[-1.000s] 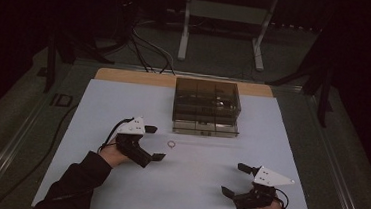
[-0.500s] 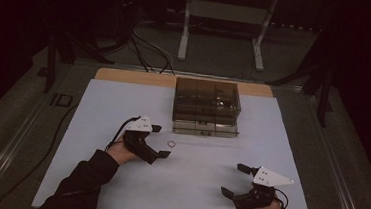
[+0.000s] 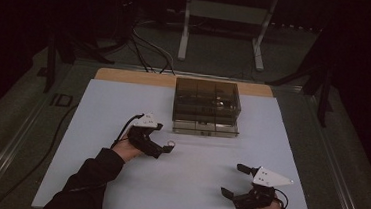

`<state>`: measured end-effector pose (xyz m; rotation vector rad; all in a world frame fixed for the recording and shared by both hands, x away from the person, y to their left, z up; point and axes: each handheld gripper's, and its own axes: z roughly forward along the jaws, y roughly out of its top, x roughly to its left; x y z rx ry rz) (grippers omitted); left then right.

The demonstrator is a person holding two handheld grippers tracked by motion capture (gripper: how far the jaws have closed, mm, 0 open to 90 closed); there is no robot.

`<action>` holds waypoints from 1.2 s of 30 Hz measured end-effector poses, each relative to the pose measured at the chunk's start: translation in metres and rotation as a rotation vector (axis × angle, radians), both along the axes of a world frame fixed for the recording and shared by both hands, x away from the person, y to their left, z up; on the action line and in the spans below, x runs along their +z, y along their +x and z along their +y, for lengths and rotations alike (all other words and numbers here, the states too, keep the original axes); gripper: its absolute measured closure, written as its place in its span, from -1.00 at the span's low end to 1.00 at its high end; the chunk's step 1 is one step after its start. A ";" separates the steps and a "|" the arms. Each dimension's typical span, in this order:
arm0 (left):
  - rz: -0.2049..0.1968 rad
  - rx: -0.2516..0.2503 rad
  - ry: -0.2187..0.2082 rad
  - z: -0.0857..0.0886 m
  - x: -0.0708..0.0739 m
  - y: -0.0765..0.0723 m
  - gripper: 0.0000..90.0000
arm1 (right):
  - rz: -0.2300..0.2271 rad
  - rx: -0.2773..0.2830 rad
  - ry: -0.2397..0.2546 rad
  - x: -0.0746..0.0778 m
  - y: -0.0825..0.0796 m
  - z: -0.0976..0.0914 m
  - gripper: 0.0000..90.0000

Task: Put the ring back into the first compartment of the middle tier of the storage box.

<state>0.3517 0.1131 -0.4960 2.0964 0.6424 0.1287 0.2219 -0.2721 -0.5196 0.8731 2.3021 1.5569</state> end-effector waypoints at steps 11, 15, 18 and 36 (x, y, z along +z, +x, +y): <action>0.036 0.039 0.064 -0.002 -0.012 0.008 -0.63 | -0.001 0.001 -0.001 0.000 0.000 0.000 -1.00; 0.038 0.056 0.080 -0.002 -0.016 0.010 -0.52 | -0.001 0.000 -0.001 0.000 0.000 0.000 -1.00; 0.050 0.071 0.090 -0.003 -0.018 0.011 -0.39 | -0.001 0.001 -0.001 0.000 0.000 0.000 -1.00; 0.092 0.102 0.144 -0.016 -0.029 0.019 0.19 | -0.003 0.002 0.001 0.000 0.000 -0.001 -1.00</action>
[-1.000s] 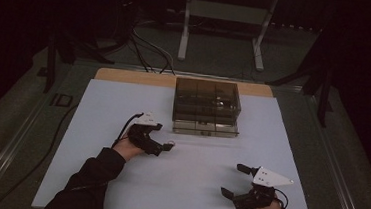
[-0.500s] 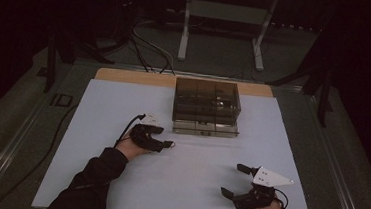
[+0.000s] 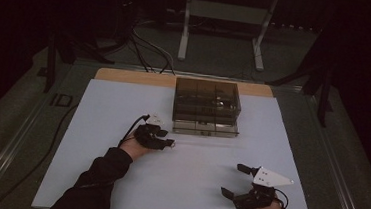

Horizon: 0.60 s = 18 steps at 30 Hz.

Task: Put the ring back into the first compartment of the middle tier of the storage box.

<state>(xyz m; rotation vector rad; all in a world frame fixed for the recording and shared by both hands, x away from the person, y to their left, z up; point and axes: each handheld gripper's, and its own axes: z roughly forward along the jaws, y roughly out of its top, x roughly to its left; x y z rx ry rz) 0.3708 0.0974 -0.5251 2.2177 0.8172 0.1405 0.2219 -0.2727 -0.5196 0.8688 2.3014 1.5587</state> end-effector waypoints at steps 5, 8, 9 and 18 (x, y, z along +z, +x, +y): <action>0.005 0.021 0.011 -0.002 -0.003 0.002 0.36 | 0.000 0.000 -0.001 0.000 0.000 0.000 -1.00; 0.006 0.022 0.017 -0.004 -0.004 0.002 0.48 | 0.000 0.000 -0.002 0.000 0.000 0.000 -1.00; 0.008 0.019 0.017 -0.004 -0.004 0.002 0.49 | 0.000 0.000 -0.002 0.000 0.000 0.000 -1.00; 0.004 0.001 0.051 -0.009 -0.009 0.002 0.72 | -0.002 0.001 -0.002 0.000 0.000 0.000 -1.00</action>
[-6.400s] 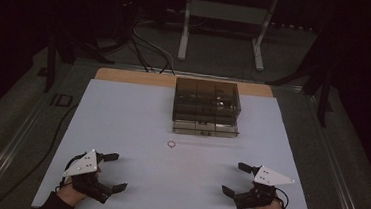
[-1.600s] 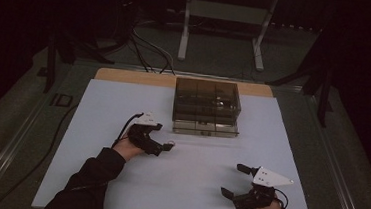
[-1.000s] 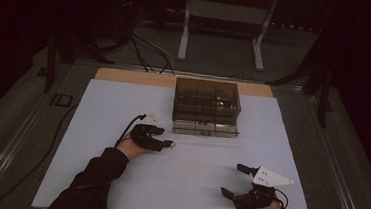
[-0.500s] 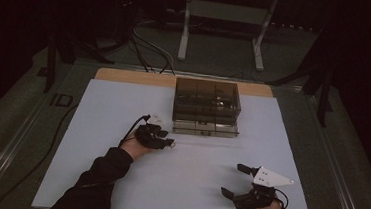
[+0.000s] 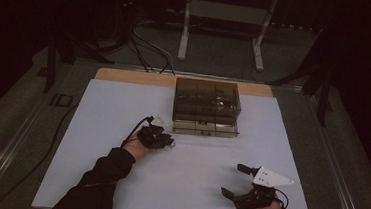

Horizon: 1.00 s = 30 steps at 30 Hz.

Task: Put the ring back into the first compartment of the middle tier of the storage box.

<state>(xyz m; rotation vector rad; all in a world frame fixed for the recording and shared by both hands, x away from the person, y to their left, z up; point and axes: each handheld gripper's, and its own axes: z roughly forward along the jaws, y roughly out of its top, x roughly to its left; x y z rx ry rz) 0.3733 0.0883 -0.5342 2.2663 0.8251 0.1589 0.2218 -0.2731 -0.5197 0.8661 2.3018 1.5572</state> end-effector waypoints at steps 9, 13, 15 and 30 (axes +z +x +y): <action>-0.003 0.004 0.010 -0.002 -0.001 0.000 0.84 | 0.002 -0.001 -0.002 0.000 0.000 0.000 -1.00; -0.010 0.015 0.014 -0.003 -0.001 -0.002 0.88 | 0.003 -0.001 -0.003 0.000 0.000 0.001 -1.00; -0.006 0.022 0.007 -0.002 -0.002 -0.002 0.91 | 0.003 -0.002 -0.003 0.000 0.000 0.001 -1.00; -0.008 0.009 0.024 -0.003 0.000 -0.002 1.00 | 0.005 -0.003 -0.002 -0.001 0.000 0.001 -1.00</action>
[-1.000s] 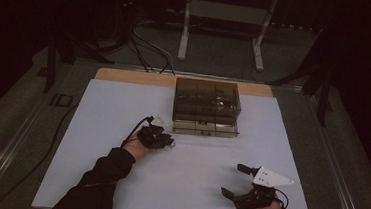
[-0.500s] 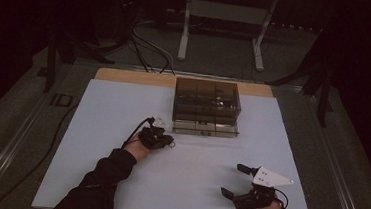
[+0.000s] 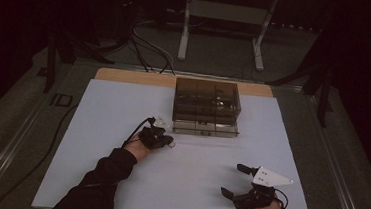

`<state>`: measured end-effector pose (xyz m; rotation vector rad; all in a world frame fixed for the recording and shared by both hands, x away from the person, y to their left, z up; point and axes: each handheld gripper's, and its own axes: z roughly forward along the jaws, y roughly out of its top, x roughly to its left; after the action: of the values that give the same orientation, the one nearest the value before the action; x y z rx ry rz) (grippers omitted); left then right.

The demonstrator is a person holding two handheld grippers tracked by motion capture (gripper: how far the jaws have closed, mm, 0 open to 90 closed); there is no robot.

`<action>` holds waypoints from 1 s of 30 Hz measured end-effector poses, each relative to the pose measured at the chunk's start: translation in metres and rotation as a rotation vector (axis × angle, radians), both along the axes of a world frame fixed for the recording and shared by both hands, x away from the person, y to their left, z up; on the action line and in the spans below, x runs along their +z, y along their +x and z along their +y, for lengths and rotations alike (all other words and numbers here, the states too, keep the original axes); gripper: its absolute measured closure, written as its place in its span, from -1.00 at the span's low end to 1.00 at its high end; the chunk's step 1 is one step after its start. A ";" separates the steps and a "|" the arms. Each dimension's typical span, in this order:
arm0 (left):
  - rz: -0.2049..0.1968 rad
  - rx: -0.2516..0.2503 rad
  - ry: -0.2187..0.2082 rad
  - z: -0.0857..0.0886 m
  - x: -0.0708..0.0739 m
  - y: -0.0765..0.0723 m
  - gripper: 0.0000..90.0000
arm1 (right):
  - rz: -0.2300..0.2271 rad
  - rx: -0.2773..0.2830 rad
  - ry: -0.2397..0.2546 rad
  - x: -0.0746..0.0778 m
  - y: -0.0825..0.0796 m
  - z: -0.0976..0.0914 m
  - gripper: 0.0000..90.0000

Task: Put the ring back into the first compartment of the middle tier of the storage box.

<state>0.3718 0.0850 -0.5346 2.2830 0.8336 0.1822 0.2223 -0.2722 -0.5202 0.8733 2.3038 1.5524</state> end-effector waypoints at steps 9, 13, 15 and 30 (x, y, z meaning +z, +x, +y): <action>-0.023 -0.004 0.006 0.001 0.000 -0.002 1.00 | -0.003 -0.003 0.000 0.000 0.000 0.000 -1.00; -0.023 0.003 0.010 0.004 0.001 -0.002 1.00 | -0.002 -0.004 0.004 0.000 0.000 -0.001 -1.00; -0.021 0.005 0.001 0.006 0.002 -0.003 1.00 | -0.002 -0.004 0.003 0.000 0.000 -0.001 -1.00; -0.035 0.005 -0.015 0.011 0.018 -0.006 1.00 | -0.002 -0.004 0.001 0.000 0.000 0.000 -1.00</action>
<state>0.3656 0.0959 -0.5171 2.2578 0.8208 0.2169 0.2224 -0.2727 -0.5201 0.8758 2.2985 1.5527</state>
